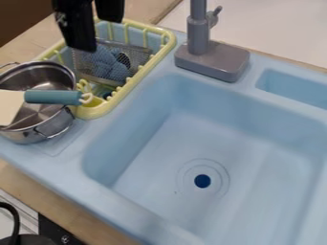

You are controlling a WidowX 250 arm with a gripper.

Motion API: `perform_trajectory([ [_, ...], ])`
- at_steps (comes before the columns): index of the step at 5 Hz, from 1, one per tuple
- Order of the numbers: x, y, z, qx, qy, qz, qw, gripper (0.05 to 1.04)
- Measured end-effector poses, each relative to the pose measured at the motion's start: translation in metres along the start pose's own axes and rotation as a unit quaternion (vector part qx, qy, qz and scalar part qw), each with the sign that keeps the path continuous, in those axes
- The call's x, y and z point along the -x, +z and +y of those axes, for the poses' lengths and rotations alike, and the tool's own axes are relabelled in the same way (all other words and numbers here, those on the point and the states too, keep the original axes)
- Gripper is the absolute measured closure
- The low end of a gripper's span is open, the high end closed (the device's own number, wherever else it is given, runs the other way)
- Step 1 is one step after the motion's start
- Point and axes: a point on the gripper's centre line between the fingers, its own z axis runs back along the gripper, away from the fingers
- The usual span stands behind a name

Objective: Put the silver basket to the sink

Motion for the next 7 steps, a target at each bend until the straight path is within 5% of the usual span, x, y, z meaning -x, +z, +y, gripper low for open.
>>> perform_trajectory([
  [1, -0.007, -0.014, -0.021, -0.011, 0.053, -0.023, 0.9983, 0.083],
  [3, -0.023, -0.038, -0.047, -0.063, 0.149, -0.023, 0.9865, 0.083],
  [7, -0.016, -0.062, -0.040, -0.114, 0.202, -0.006, 0.9727, 0.093],
])
